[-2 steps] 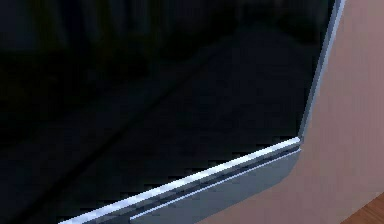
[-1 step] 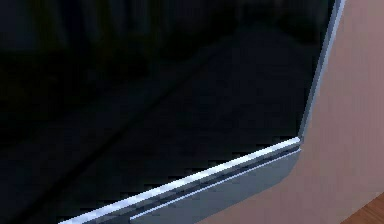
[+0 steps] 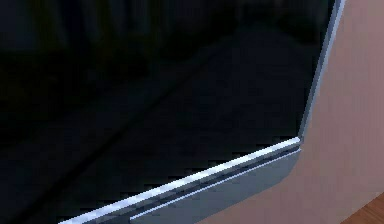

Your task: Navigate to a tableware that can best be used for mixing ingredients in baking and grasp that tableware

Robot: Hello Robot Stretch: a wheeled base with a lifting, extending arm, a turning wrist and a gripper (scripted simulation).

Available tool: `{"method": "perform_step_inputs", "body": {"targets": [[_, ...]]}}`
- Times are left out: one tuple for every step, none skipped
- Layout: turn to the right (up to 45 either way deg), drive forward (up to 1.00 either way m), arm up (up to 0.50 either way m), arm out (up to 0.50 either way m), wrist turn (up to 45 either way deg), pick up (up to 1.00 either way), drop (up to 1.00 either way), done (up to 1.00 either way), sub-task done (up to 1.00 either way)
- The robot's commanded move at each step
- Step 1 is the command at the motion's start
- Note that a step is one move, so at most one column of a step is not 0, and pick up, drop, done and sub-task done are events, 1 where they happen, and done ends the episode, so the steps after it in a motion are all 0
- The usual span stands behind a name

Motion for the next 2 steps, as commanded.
{"method": "perform_step_inputs", "body": {"targets": [[0.0, 0.0, -0.26, 0.0, 0.0, 0.0, 0.0, 0.0, 0.0], [0.0, 0.0, 0.0, 0.0, 0.0, 1.0, 0.0, 0.0, 0.0]]}}
